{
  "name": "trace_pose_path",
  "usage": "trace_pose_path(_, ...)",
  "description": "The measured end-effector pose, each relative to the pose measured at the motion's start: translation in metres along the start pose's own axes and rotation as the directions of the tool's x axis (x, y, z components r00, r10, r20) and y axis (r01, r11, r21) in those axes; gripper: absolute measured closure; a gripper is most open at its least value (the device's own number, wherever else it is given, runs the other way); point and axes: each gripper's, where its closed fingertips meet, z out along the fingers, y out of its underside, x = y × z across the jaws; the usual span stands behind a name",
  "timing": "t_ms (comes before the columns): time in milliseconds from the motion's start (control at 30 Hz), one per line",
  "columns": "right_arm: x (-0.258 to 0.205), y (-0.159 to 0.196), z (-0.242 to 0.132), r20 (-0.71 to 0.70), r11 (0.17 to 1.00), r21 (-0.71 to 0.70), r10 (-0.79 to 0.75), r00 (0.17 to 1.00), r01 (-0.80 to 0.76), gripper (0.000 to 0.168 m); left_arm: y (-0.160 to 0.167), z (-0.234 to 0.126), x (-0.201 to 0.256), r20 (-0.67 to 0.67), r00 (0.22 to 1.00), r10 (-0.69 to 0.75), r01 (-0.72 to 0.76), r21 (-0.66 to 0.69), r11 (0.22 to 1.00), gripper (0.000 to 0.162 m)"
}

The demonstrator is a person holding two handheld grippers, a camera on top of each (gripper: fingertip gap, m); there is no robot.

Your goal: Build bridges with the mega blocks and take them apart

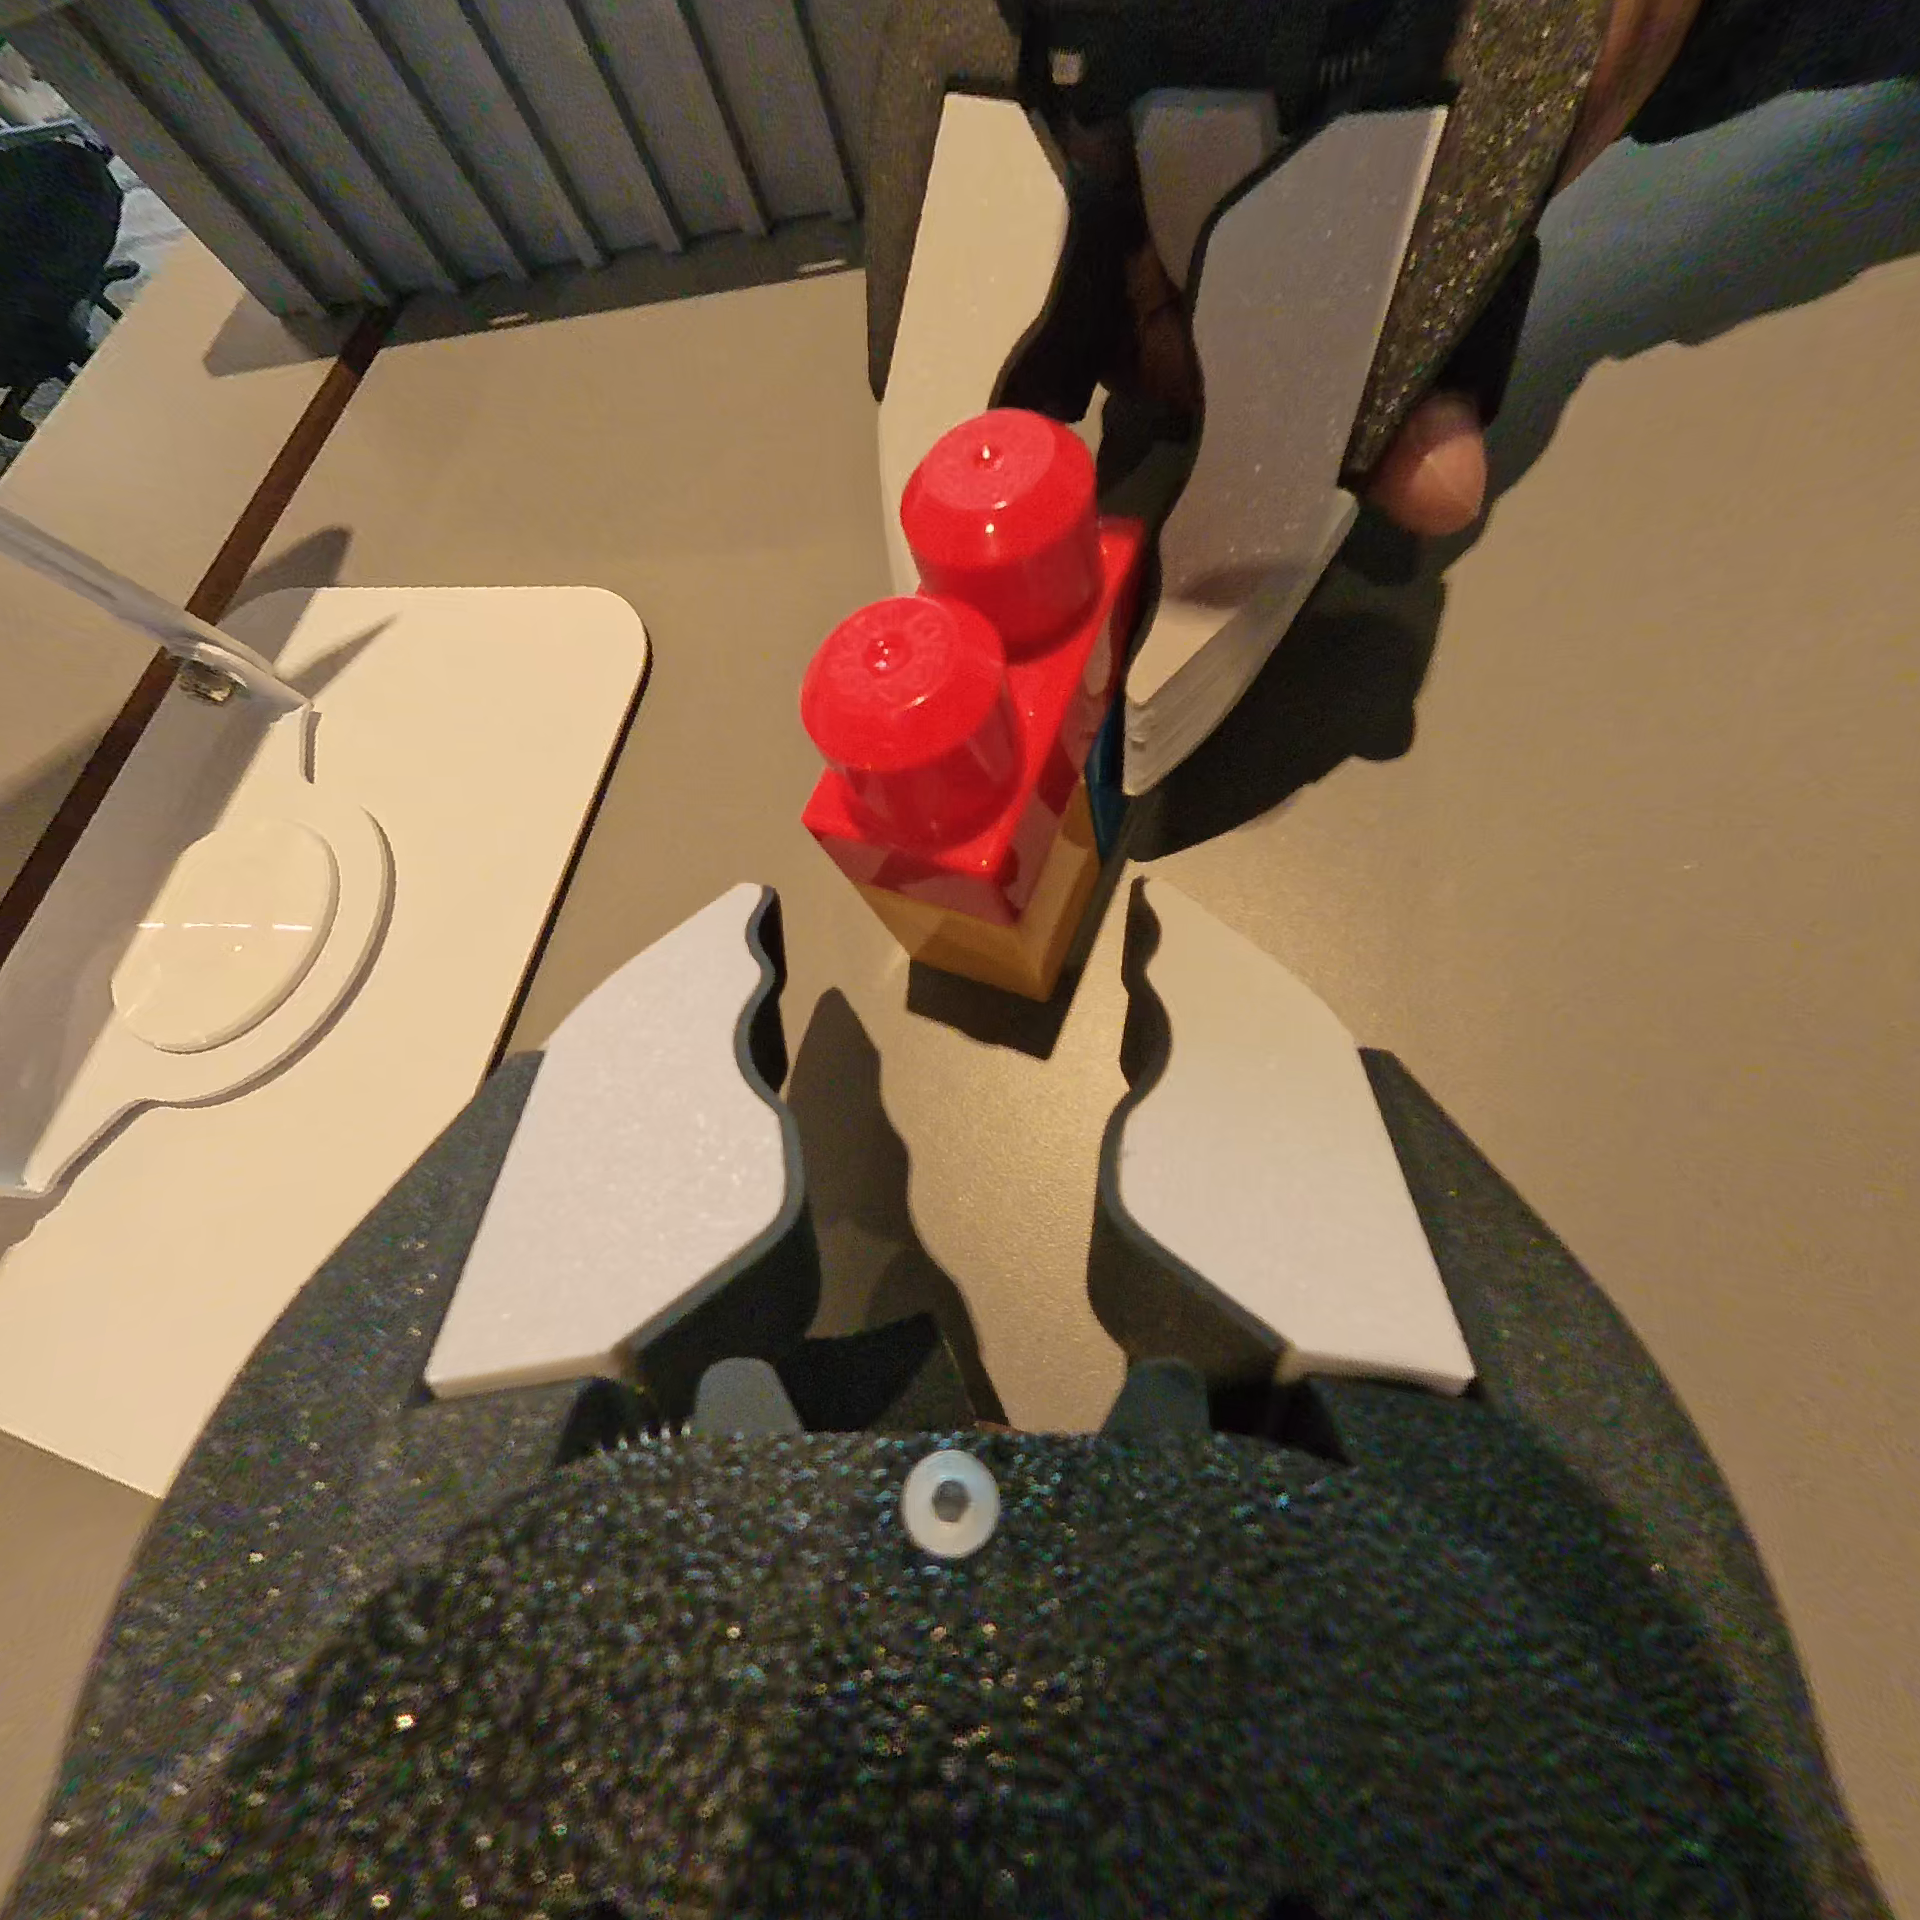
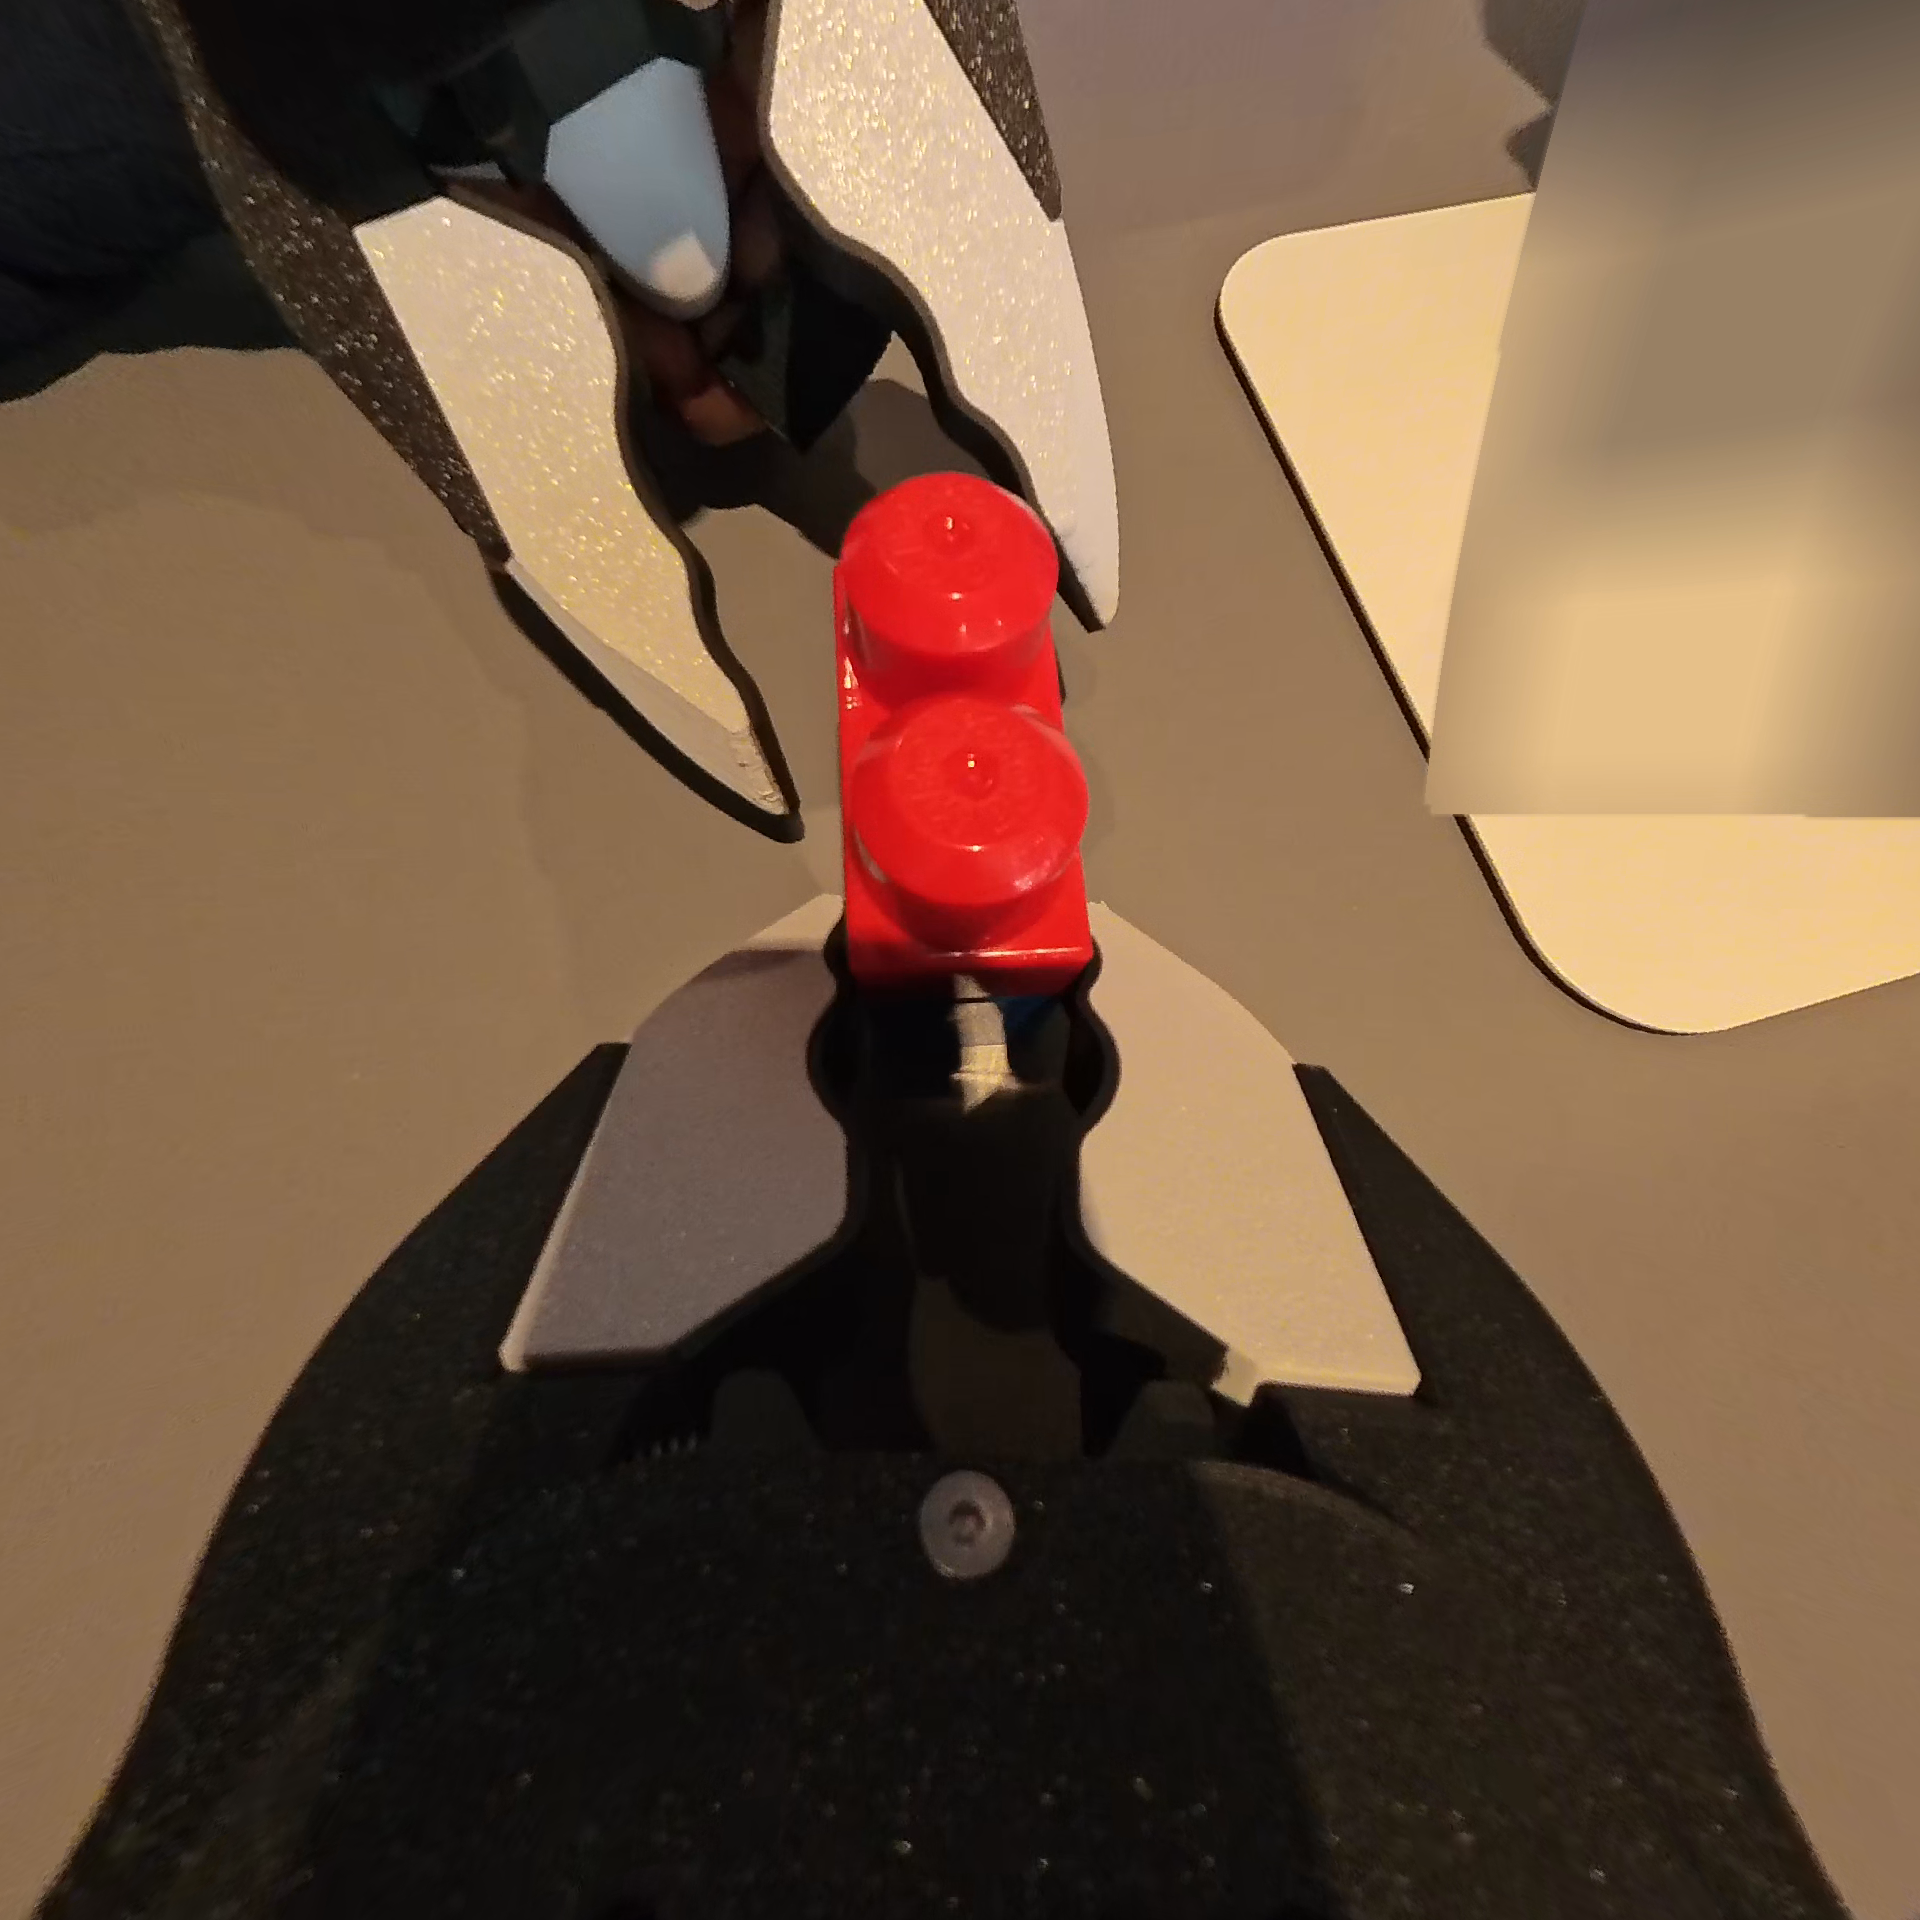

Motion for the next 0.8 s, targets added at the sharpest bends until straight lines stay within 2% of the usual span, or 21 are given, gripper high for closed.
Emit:
trace_pose_path(367, 0.002, -0.003, -0.002, -0.005, 1.0, 0.025, 0.0, 1.0, 0.0, 0.131, -0.005, -0.006, -0.002, -0.012, 0.999, -0.032, 0.033, 0.052, 0.998, 0.097)
trace_pose_path(500, 0.004, -0.011, -0.007, 0.006, 0.995, 0.094, 0.026, 1.0, -0.027, 0.131, -0.018, -0.019, -0.008, -0.052, 0.991, -0.12, 0.128, 0.174, 0.976, 0.096)
trace_pose_path(633, 0.005, -0.022, -0.013, 0.031, 0.983, 0.175, 0.057, 0.998, -0.062, 0.131, -0.04, -0.036, -0.014, -0.152, 0.957, -0.248, 0.286, 0.348, 0.893, 0.097)
trace_pose_path(800, 0.001, -0.031, -0.017, 0.065, 0.969, 0.235, 0.061, 0.996, -0.074, 0.132, -0.049, -0.039, -0.014, -0.203, 0.935, -0.29, 0.349, 0.394, 0.85, 0.097)
